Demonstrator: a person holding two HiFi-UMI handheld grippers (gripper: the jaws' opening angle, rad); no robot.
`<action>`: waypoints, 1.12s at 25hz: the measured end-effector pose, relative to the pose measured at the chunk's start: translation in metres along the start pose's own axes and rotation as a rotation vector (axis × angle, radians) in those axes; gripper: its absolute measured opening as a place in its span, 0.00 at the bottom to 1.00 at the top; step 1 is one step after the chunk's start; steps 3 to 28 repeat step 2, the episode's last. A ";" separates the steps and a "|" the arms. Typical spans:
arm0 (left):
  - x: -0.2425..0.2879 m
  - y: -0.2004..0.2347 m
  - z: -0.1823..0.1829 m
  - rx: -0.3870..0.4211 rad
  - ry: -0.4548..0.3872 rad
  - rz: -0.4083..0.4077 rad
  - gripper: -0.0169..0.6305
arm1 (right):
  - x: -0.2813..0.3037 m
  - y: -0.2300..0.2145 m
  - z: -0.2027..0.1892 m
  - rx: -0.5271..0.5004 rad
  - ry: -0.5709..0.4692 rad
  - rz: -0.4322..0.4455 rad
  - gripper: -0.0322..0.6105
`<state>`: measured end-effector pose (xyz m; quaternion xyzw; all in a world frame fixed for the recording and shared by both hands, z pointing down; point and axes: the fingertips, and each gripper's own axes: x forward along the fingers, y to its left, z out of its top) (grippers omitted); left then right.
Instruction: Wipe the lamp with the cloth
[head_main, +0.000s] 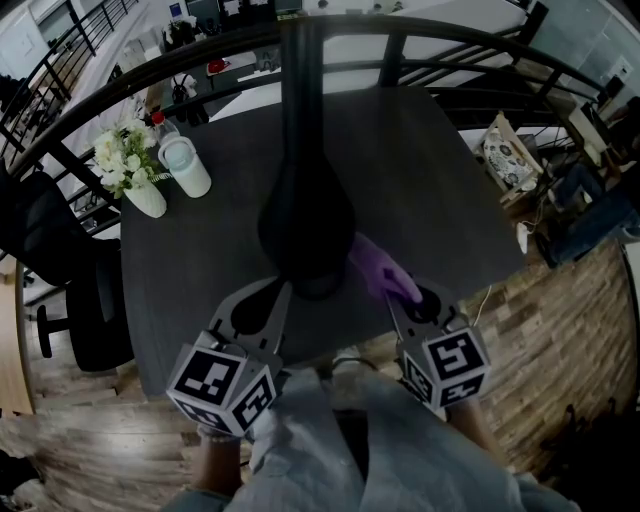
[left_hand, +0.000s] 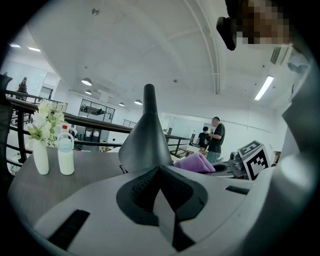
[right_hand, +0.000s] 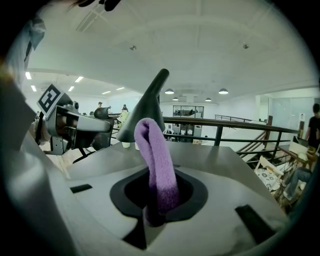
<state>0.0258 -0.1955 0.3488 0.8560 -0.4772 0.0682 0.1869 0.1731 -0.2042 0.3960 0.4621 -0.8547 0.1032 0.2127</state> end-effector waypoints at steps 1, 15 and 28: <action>0.000 0.000 0.000 0.000 0.000 0.000 0.04 | 0.000 0.000 -0.001 0.000 0.001 0.001 0.13; -0.001 -0.001 -0.001 0.001 0.000 -0.001 0.05 | 0.000 0.001 -0.002 0.000 0.001 0.002 0.13; -0.001 -0.001 -0.001 0.001 0.000 -0.001 0.05 | 0.000 0.001 -0.002 0.000 0.001 0.002 0.13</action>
